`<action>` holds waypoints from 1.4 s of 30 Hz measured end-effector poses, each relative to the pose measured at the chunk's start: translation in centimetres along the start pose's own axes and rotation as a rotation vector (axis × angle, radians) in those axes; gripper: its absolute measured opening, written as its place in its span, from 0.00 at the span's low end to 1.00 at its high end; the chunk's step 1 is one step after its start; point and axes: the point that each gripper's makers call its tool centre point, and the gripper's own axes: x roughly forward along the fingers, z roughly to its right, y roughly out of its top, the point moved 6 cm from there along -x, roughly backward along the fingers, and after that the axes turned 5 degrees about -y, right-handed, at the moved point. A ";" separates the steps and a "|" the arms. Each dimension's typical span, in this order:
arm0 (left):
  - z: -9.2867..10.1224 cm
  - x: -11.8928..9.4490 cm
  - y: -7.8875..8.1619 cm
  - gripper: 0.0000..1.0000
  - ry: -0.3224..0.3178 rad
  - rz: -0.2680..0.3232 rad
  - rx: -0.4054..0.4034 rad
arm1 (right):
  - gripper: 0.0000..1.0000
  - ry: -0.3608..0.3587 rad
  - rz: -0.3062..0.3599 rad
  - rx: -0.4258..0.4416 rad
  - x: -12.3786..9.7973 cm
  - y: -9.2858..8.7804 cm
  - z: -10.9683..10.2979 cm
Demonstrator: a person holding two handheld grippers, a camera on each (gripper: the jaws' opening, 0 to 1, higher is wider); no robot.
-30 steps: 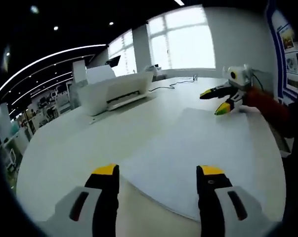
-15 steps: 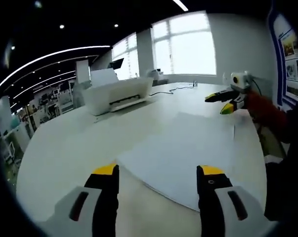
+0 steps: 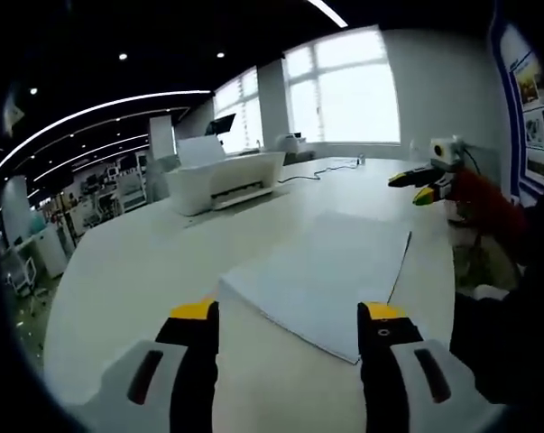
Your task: Organize the stack of printing papers by aligning and flattening the scattered papers on the table
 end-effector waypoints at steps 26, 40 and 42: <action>4.5 -12.2 -1.2 0.64 0.128 0.083 -0.011 | 0.53 -0.001 0.042 -0.065 -8.5 1.3 -4.7; 7.0 -16.8 -0.1 0.64 0.176 0.164 0.016 | 0.49 -0.018 0.095 -0.017 -11.4 0.9 -5.6; 7.2 -17.1 -0.4 0.64 0.182 0.161 0.019 | 0.49 -0.015 0.098 -0.013 -11.7 0.8 -5.8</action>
